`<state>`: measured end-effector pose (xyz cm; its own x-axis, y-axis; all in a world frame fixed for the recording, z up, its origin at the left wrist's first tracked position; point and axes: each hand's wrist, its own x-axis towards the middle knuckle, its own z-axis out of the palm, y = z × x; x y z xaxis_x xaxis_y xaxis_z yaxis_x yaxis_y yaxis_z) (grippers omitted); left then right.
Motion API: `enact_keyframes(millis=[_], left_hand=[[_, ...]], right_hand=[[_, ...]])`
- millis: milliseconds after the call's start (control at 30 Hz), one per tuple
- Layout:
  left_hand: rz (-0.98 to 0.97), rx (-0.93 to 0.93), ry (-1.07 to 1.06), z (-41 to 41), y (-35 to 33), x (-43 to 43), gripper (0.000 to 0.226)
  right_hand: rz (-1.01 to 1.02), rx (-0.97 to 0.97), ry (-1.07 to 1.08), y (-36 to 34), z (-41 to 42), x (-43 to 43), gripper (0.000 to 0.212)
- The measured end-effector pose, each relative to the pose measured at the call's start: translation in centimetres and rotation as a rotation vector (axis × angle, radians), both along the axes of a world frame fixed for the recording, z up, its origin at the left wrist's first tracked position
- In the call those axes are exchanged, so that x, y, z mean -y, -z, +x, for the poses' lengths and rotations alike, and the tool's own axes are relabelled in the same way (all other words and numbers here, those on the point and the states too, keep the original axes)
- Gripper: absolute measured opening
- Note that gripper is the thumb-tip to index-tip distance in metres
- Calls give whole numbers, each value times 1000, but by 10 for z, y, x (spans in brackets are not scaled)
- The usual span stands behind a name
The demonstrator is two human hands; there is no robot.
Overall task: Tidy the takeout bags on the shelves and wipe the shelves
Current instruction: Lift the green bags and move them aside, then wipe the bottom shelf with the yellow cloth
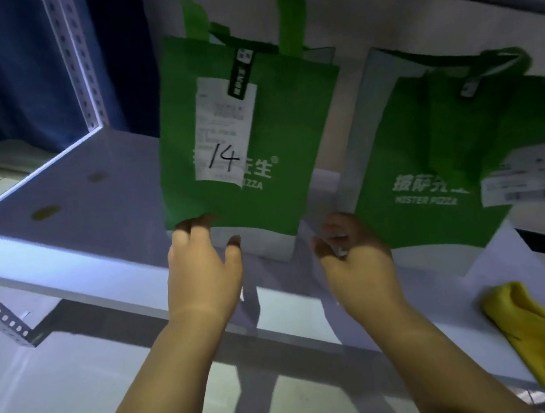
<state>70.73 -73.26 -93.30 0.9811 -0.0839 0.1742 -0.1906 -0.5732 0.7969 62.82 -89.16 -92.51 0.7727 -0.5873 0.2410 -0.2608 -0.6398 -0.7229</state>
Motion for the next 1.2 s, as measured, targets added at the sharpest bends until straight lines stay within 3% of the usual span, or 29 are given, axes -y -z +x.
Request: enact_keyframes(millis=[133, 333, 433, 533, 633, 733, 833, 1033, 1200], left_hand=[[51, 99, 130, -32, -9, 31, 33], [101, 247, 370, -90, -11, 89, 27], [110, 237, 434, -116, -8, 121, 26], [122, 211, 480, -138, -4, 150, 27], [171, 209, 540, -156, 1, 171, 28], [257, 199, 593, -169, 8, 185, 30], [278, 168, 603, -177, 15, 191, 31], [329, 149, 580, -188, 26, 190, 28], [404, 188, 572, -203, 28, 172, 26]], right_hand=[[-39, 11, -32, -4, -46, 24, 15], [-73, 1, 86, 5, -120, 84, 15], [-195, -34, 175, 5, -157, 118, 22], [-329, -233, 262, 6, -181, 155, 51], [-274, -492, 279, 14, -191, 183, 83], [-211, -681, 193, 31, -190, 202, 86], [-300, -796, 149, 48, -188, 212, 76], [-483, -639, 162, 61, -201, 223, 63], [-488, -495, 137, 64, -224, 210, 58]])
